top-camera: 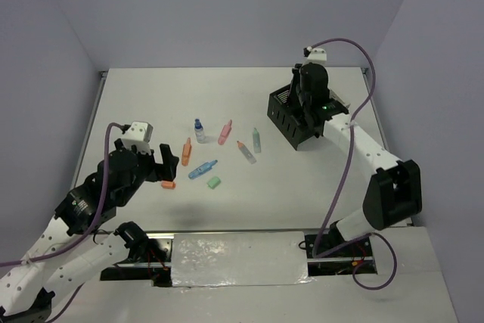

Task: Sort the stationery into containers
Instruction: Place the pen in the storage box.

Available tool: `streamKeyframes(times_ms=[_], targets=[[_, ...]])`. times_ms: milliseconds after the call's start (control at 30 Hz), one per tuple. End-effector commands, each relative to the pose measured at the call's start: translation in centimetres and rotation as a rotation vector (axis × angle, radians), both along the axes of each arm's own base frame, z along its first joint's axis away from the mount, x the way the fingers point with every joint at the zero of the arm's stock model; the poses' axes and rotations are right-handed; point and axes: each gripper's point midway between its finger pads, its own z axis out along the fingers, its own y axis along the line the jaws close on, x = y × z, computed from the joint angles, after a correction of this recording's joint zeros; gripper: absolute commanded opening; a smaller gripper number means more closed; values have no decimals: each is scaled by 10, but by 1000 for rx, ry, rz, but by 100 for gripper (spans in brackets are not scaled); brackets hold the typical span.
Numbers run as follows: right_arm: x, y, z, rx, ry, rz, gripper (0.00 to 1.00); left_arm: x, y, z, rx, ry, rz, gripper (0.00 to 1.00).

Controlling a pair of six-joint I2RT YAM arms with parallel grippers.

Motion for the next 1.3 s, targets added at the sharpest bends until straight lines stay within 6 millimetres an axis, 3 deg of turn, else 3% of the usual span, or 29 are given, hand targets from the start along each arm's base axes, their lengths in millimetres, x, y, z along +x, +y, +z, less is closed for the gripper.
streamKeyframes(times_ms=[0, 167, 367, 433, 600, 733, 800, 867, 967, 1000, 1033, 1100, 1167, 1200, 1267], targets=[[31, 3, 13, 11, -47, 22, 4, 8, -1, 3, 12, -8, 19, 99], [50, 0, -13, 40, -16, 20, 9, 10, -2, 0, 21, 3, 24, 99], [53, -4, -29, 32, 1, -3, 19, 12, -3, -3, 32, 15, 27, 99], [49, -5, -36, 33, 11, -5, 30, 12, -4, -3, 34, 16, 21, 99], [44, -6, -33, 40, -6, -2, 59, 13, -4, -4, 35, 17, 17, 99], [44, -7, -31, 29, 8, -3, 64, 14, -4, -4, 36, 21, 21, 99], [40, -5, -19, 44, -8, 7, 65, 14, -2, -4, 36, 20, 29, 99], [29, 2, 3, 87, -44, 47, 65, 14, 2, -4, 40, 18, 54, 99], [-3, 28, 34, 133, -85, 140, 66, 18, 13, -7, 50, 36, 137, 99], [-12, 39, 43, 139, -91, 176, 66, 18, 25, -9, 63, 49, 206, 99], [-31, 59, 42, 130, -51, 238, 67, 18, 30, -8, 69, 53, 240, 99], [-51, 83, 36, 100, -2, 317, 67, 19, 43, -13, 88, 76, 326, 99], [-86, 122, 19, 50, 73, 476, 67, 18, 52, -13, 97, 87, 383, 99], [-99, 130, 3, 19, 114, 528, 74, 15, 62, -11, 95, 94, 450, 99], [-126, 153, -9, 14, 147, 630, 77, 7, 71, -14, 81, 137, 527, 99]])
